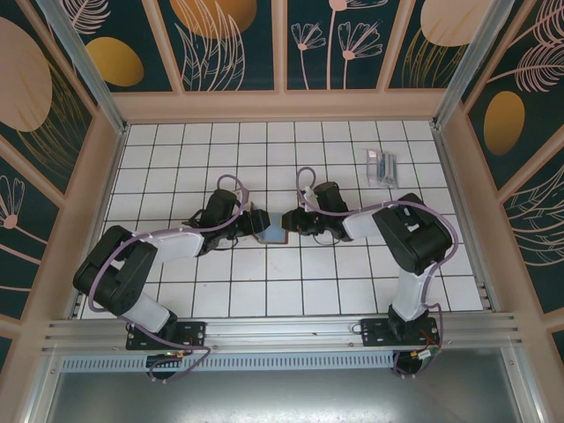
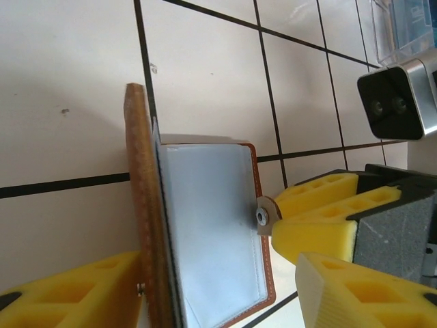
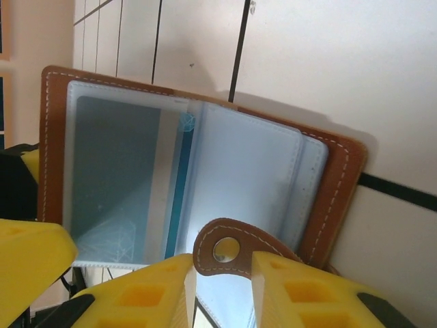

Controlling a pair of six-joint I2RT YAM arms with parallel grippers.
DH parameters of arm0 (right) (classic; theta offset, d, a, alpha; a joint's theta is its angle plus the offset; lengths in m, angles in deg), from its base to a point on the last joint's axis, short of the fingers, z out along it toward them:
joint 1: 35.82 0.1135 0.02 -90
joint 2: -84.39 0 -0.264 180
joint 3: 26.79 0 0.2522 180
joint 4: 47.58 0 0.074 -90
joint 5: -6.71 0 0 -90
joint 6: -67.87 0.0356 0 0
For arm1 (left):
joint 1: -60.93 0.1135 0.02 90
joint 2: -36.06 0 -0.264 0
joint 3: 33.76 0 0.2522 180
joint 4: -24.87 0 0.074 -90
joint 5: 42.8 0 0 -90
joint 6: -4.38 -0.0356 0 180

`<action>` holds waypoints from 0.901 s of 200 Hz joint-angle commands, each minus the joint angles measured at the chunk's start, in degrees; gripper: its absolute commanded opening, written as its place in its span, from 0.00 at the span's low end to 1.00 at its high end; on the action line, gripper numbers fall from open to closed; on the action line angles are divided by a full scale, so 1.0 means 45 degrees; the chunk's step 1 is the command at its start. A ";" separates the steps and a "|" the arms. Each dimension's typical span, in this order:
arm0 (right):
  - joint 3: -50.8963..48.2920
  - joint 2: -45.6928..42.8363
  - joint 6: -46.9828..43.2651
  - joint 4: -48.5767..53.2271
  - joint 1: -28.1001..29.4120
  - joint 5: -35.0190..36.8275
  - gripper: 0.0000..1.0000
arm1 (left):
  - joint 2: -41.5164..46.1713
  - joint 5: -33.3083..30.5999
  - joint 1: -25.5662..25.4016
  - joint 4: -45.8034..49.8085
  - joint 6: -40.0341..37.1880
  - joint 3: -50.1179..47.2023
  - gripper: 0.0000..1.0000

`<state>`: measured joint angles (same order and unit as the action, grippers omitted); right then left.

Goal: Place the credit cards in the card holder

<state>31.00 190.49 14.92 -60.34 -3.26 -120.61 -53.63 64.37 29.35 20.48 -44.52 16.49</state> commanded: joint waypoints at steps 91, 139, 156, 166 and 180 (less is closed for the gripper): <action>-0.0955 -0.1042 0.0293 -0.1171 -0.0686 -0.0367 0.22 | 0.0177 -0.1073 -0.0986 0.0578 -0.1100 0.0830 0.31; -0.0318 -0.2702 -0.1672 0.2274 -0.0353 0.2655 0.46 | -0.0206 -0.2431 -0.1046 0.1855 -0.0703 0.1459 0.23; 0.0274 -0.2662 -0.2411 0.3753 0.0305 0.4079 0.49 | -0.0169 -0.2687 -0.1038 0.2048 -0.0628 0.1537 0.21; 0.0573 -0.2486 -0.2582 0.4340 0.0661 0.4842 0.50 | -0.0167 -0.2795 -0.1047 0.2203 -0.0580 0.1617 0.19; 0.1002 -0.2251 -0.2526 0.5144 0.1153 0.6168 0.51 | -0.0129 -0.2932 -0.1036 0.2363 -0.0530 0.1679 0.15</action>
<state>32.20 179.59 7.43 -47.49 -1.49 -105.24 -53.78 53.92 24.85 27.89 -47.69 22.39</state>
